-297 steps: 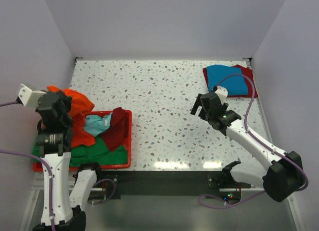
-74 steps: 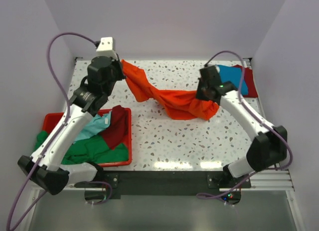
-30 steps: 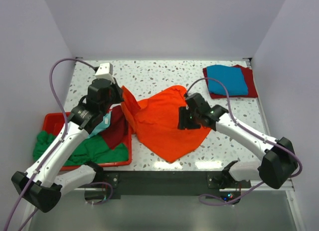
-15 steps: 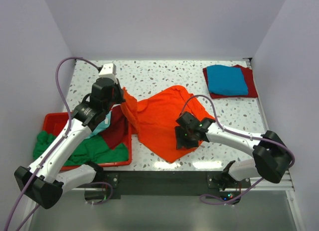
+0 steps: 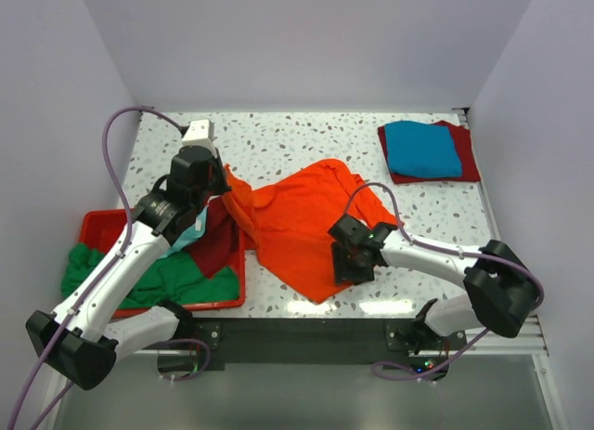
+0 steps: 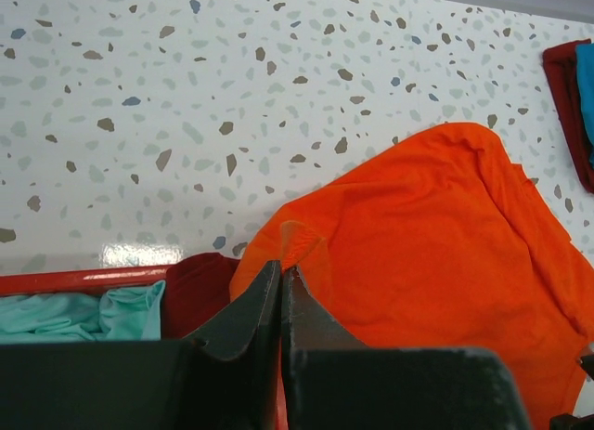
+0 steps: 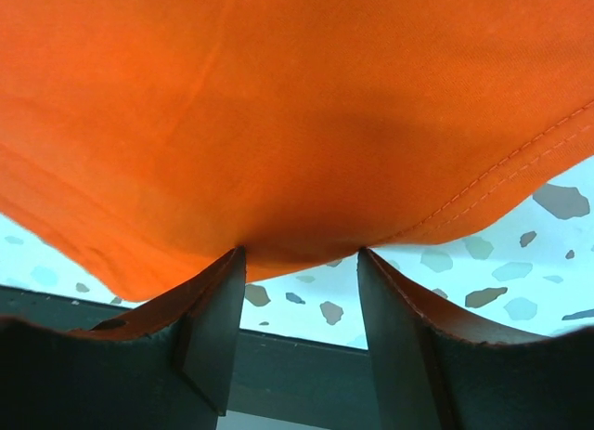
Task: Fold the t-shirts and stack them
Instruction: Flatten the tshirt out
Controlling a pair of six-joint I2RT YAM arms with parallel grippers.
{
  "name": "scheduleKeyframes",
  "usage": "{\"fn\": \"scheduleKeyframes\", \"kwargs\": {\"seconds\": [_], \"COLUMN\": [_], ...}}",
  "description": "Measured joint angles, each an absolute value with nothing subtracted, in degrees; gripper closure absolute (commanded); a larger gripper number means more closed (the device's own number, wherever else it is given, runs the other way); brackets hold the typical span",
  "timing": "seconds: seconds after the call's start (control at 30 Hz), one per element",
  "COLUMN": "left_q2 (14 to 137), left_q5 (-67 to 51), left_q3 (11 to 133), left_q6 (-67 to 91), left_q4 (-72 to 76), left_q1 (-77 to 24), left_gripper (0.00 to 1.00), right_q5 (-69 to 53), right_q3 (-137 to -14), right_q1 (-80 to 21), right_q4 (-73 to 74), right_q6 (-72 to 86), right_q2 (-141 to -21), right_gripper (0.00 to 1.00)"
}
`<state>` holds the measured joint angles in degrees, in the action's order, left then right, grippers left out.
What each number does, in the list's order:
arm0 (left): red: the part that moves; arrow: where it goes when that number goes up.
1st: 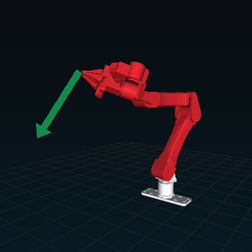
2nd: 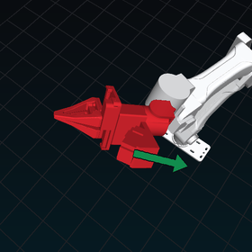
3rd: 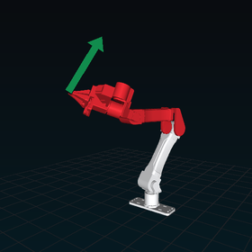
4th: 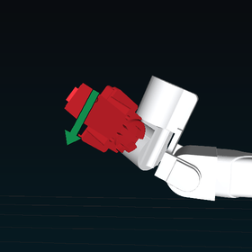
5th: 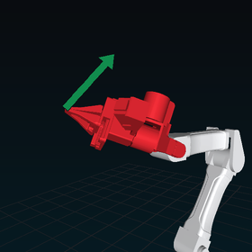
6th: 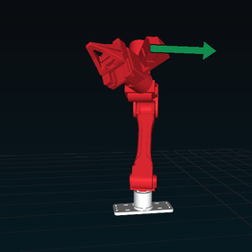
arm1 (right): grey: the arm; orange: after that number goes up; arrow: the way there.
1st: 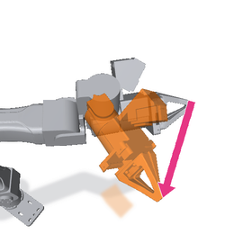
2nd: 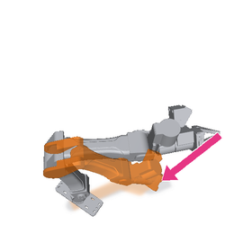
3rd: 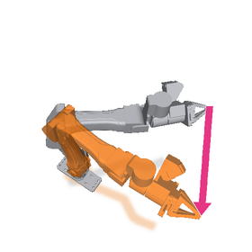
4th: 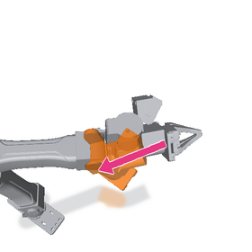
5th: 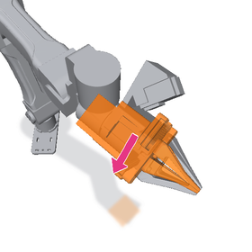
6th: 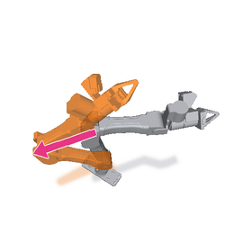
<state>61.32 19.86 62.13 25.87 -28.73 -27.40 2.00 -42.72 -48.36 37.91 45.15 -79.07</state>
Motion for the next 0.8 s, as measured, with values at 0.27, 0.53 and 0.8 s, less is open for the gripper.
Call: {"fn": "scheduleKeyframes", "kwargs": {"seconds": [0.27,0.53,0.8], "left_q2": [61.36,61.36,60.03], "left_q5": [20.51,22.00,23.99], "left_q3": [62.15,62.15,62.15], "left_q6": [25.21,24.40,23.86], "left_q4": [-28.86,-28.99,-30.00], "left_q1": [-27.38,-27.40,-27.38], "left_gripper": [1.00,1.00,1.00], "right_q5": [2.00,6.55,14.17], "right_q3": [-43.40,-53.49,-68.51], "right_q1": [-48.36,-48.36,-47.11], "right_q4": [37.47,48.90,56.97], "right_q6": [44.66,43.55,41.25], "right_q2": [-83.31,-81.21,-76.97], "right_gripper": [0.82,1.00,0.61]}}
